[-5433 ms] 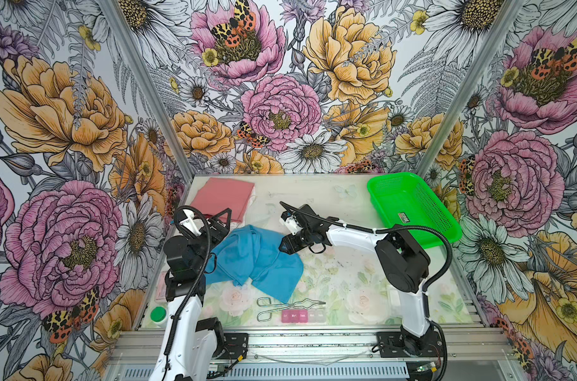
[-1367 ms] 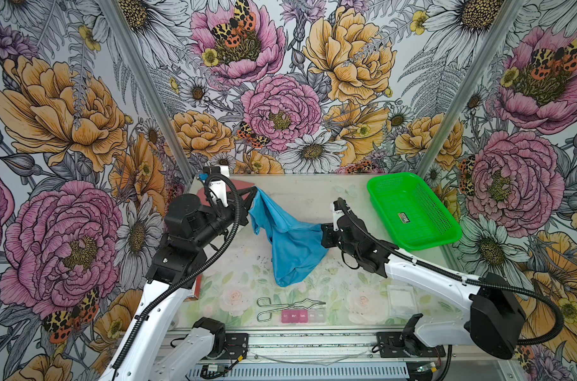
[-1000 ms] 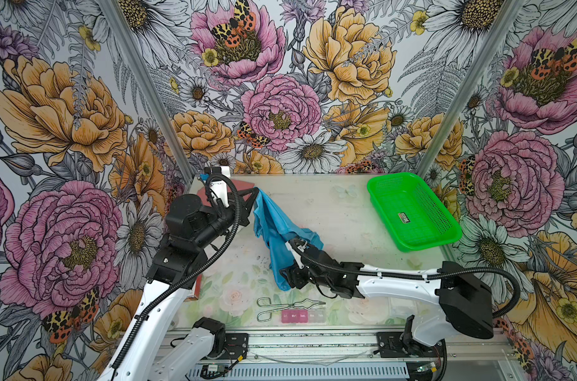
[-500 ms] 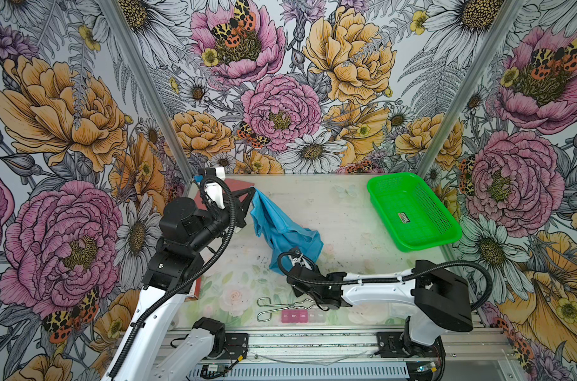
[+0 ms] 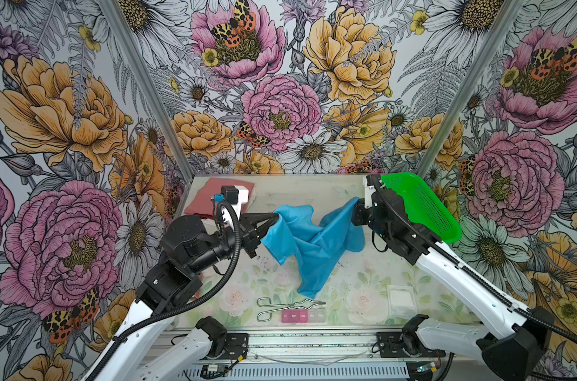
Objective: Fold and stack t-shirts
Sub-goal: Flatten out the T-shirt at the center of the board.
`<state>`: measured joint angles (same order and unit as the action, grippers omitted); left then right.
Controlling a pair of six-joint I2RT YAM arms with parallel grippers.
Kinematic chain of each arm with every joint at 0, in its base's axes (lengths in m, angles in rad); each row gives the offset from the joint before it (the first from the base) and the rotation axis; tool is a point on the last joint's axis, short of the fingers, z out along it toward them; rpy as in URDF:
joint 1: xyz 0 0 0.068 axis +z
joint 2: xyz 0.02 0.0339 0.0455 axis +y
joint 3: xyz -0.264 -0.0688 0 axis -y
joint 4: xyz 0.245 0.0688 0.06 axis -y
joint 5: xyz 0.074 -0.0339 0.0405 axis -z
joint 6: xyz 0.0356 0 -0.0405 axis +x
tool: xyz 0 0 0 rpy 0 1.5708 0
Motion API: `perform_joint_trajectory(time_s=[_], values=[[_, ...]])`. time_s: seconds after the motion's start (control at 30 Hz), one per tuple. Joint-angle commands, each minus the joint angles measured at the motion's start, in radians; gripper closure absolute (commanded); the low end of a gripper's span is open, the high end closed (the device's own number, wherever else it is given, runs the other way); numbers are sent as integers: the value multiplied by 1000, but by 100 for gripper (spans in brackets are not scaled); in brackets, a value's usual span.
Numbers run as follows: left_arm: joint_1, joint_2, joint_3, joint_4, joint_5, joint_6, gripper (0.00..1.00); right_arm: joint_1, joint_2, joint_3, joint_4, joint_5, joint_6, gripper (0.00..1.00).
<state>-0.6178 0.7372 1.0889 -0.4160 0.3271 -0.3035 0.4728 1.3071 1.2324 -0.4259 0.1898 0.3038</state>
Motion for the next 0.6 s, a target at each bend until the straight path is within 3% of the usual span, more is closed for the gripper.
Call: perform_joint_trajectory(time_s=[0.0,0.1,0.17,0.23,0.3,0.37,0.57], values=[[15,-9,-122,68,-191,-15,100,-67,267,155,-26,-264,-94,94],[166,-13,-248,194,-219,-97,100,-87,498,370,-27,-291,-119,91],[344,14,-329,320,-114,-195,100,-111,621,510,-50,-339,-104,68],[486,59,-396,435,10,-301,100,-119,648,558,-78,-345,-77,59],[568,99,-458,545,109,-376,100,-115,603,499,-75,-320,-76,49],[593,120,-505,598,137,-400,100,-108,528,387,-76,-312,-84,36],[595,115,-563,615,146,-404,100,-1,275,-1,-102,-299,-62,35]])
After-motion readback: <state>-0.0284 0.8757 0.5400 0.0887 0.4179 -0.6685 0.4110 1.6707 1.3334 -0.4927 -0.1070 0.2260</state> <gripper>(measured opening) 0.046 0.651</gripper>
